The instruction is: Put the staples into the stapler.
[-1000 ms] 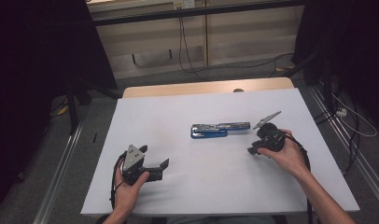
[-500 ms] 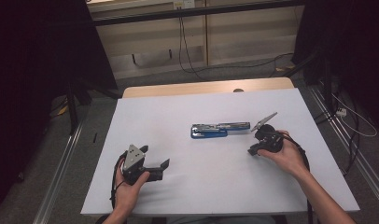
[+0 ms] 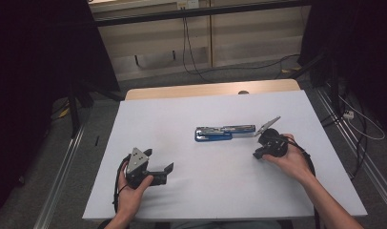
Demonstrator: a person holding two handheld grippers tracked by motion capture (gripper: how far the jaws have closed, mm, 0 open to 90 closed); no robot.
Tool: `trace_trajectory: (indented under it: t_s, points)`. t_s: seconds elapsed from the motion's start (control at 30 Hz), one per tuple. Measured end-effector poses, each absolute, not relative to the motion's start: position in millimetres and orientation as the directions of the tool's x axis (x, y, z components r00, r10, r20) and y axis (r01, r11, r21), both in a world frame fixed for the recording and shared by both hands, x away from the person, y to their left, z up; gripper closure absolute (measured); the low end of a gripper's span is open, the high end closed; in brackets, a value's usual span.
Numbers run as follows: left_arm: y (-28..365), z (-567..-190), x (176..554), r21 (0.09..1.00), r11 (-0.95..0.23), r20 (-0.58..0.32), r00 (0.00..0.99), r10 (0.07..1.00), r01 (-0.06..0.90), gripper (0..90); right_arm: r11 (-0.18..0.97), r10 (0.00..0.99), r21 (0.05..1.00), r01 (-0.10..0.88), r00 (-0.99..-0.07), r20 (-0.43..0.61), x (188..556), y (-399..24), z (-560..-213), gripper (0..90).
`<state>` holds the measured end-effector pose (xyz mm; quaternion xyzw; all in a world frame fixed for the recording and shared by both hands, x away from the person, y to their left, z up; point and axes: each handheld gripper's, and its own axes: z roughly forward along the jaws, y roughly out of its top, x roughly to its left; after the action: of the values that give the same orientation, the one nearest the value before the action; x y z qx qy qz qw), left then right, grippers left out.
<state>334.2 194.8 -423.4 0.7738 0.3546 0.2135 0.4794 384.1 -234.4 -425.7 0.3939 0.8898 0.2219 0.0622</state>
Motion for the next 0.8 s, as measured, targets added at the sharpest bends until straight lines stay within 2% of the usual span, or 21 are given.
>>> trace_trajectory:
  t_s: [0.8]
  points:
    - [197,-423,334,0.895,-0.284,-0.014,0.659,0.752,0.343,4.6,0.521,0.730,0.524,0.674,-0.670,0.136,386,-248,-422,79.2]
